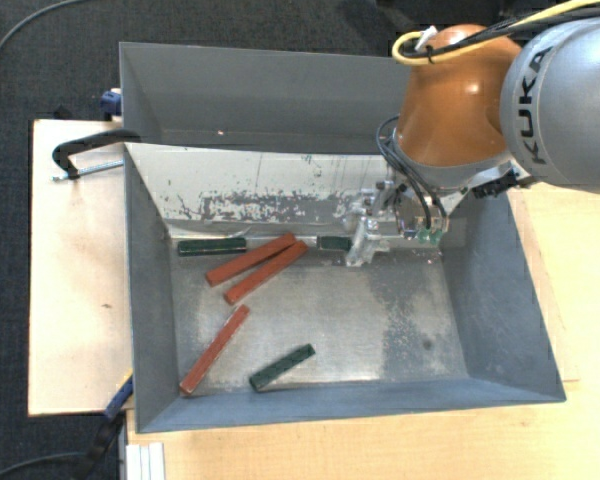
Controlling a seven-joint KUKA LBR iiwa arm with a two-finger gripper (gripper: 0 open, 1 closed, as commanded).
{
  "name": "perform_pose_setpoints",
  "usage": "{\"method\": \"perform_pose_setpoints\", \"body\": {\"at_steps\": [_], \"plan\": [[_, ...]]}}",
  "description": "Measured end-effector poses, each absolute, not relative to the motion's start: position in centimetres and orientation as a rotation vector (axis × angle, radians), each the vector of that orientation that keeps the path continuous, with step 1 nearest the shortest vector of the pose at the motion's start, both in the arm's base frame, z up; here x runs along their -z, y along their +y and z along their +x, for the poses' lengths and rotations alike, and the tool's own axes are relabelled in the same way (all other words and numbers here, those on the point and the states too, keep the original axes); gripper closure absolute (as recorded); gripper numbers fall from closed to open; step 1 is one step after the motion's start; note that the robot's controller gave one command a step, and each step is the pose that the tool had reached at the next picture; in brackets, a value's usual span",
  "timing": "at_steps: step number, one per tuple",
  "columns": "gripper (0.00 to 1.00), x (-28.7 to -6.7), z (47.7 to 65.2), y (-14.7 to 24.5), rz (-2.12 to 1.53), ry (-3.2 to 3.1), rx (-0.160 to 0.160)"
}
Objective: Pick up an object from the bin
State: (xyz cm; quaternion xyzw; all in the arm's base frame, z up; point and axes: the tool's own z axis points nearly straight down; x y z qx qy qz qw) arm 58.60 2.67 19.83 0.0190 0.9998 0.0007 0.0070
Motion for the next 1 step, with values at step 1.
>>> {"method": "perform_pose_setpoints", "body": {"at_steps": [1], "plan": [[1.0, -25.28, 55.98, 7.06, -0.786, 3.031, -0.001]]}}
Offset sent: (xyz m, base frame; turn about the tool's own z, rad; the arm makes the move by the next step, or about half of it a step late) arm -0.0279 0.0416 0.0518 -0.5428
